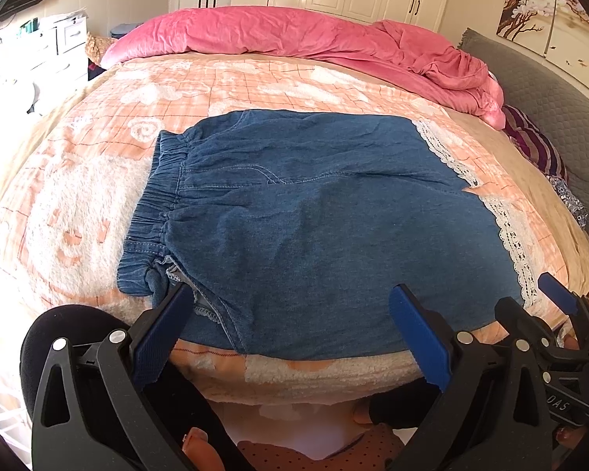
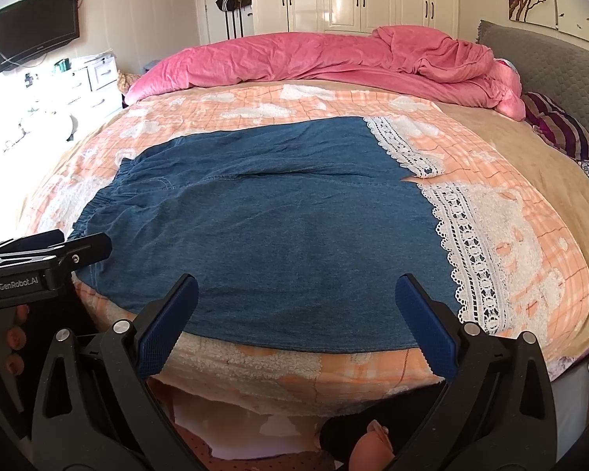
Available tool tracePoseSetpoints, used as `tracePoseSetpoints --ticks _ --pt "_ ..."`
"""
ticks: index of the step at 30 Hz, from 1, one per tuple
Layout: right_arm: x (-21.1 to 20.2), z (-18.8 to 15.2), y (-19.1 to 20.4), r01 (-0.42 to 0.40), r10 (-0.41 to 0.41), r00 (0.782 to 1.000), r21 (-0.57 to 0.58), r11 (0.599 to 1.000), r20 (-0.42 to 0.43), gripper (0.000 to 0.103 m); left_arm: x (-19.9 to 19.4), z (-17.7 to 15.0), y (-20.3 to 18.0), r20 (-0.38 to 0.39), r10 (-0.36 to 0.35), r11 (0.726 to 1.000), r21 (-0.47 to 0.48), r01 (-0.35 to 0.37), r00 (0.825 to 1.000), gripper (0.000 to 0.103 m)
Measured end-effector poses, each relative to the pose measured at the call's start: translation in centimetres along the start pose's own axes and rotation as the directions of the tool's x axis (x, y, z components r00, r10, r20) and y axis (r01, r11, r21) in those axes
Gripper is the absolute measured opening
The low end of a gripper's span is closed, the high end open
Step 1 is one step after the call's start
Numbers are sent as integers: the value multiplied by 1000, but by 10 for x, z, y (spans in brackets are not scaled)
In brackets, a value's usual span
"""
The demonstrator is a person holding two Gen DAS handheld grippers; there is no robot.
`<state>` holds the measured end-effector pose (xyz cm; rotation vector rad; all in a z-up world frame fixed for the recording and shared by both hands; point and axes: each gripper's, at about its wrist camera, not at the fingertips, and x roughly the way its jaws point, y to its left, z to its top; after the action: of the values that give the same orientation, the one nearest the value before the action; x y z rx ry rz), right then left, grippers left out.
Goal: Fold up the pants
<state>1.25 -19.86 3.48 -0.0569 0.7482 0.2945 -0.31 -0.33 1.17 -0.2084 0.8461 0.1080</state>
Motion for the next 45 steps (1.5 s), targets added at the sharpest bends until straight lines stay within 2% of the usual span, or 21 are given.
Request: tracePoseSetpoints --ticks 14,23,26,29,35,39,45 --pt "16 9 13 7 -7 1000 -40 999 2 95 12 11 6 6 -5 1000 -2 5 1000 99" --pt "45 40 26 -10 9 1000 -90 996 -13 95 26 51 42 30 53 997 -61 -51 998 99" --pt "62 54 32 -54 50 998 -93 994 -47 95 34 69 66 23 59 992 -109 -57 998 99" --pt "80 70 33 -108 102 991 -62 992 -90 95 42 86 89 27 85 988 -133 -80 996 99" --pt "111 96 41 -117 107 988 -89 989 -111 95 64 114 123 12 164 976 -148 -160 986 99" --pt "128 110 46 -94 80 991 -127 987 -106 95 84 129 135 -15 172 974 -149 -172 985 99" --pt "151 127 58 -114 96 988 -156 981 -118 95 122 143 138 -68 144 980 -129 -152 987 99"
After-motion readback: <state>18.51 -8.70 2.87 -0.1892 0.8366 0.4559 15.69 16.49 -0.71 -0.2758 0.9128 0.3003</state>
